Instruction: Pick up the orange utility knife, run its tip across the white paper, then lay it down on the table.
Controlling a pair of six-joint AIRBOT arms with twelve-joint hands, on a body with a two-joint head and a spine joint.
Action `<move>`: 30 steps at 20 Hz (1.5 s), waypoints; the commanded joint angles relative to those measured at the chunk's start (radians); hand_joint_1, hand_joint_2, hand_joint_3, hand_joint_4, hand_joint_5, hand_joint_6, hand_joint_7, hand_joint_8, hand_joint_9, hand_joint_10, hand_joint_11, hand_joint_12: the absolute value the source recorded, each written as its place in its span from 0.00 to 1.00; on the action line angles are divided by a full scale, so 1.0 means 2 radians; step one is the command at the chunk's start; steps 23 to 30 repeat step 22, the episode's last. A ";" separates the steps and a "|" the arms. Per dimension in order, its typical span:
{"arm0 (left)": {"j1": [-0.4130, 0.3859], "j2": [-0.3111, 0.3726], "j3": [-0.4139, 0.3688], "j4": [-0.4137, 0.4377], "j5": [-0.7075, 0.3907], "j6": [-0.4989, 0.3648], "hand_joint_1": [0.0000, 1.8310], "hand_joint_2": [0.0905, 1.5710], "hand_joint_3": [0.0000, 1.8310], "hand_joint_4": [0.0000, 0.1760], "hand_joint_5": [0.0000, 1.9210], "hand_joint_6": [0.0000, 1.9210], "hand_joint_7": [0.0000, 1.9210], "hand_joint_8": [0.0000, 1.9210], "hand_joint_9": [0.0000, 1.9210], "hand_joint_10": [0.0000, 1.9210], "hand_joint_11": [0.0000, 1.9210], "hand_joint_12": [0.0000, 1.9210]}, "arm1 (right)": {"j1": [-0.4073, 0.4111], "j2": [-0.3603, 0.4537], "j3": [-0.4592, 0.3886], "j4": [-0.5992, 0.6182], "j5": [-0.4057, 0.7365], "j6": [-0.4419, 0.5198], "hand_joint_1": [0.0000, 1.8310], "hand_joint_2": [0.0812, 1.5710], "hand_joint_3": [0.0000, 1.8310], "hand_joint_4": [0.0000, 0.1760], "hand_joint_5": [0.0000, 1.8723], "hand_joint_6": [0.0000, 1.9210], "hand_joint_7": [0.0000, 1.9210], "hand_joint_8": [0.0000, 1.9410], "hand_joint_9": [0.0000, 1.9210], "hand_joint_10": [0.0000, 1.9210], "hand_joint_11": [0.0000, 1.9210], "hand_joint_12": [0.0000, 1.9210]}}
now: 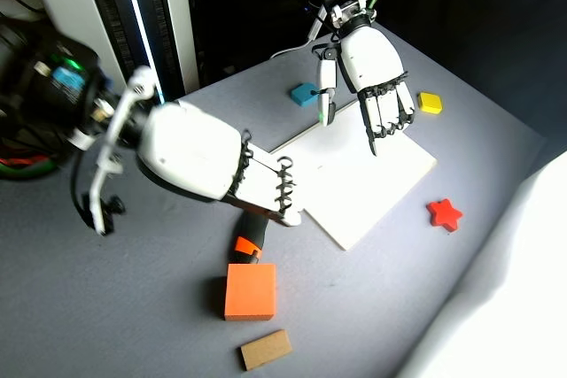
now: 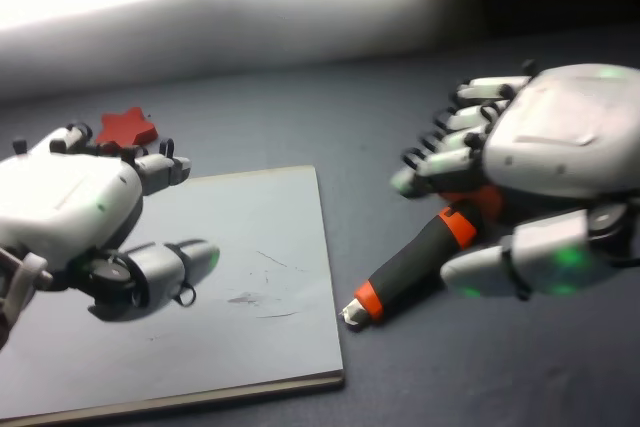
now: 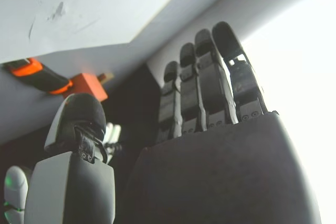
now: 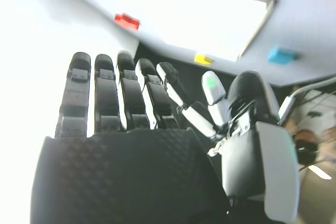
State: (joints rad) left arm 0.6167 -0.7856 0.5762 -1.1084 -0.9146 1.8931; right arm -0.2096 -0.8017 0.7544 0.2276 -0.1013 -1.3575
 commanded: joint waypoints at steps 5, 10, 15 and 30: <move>-0.018 0.024 -0.022 0.020 -0.023 0.022 0.18 0.82 0.00 0.00 0.49 0.08 0.43 0.49 0.37 0.73 0.27 0.89 | 0.010 0.075 -0.041 0.041 0.023 0.004 0.00 0.84 0.01 0.00 0.45 0.85 0.53 0.85 0.50 0.99 0.40 1.00; -0.028 0.022 -0.040 0.010 -0.024 0.045 0.08 0.92 0.01 0.00 0.44 0.86 0.56 0.83 0.57 0.91 0.55 1.00 | -0.013 0.121 -0.068 0.073 0.049 0.004 0.00 0.97 0.02 0.00 0.56 0.96 0.64 0.99 0.67 1.00 0.69 1.00; -0.042 0.019 -0.044 0.010 -0.020 0.048 0.09 0.94 0.00 0.00 0.45 0.93 0.57 0.89 0.60 0.96 0.60 1.00 | -0.040 0.119 -0.076 0.126 0.112 0.012 0.00 0.98 0.02 0.00 0.57 1.00 0.64 1.00 0.67 1.00 0.70 1.00; -0.057 0.019 -0.047 0.010 -0.019 0.048 0.12 0.94 0.00 0.00 0.43 0.97 0.56 0.94 0.59 0.98 0.61 1.00 | -0.042 0.115 -0.073 0.074 0.129 0.056 0.00 0.97 0.01 0.00 0.54 1.00 0.63 1.00 0.65 1.00 0.67 1.00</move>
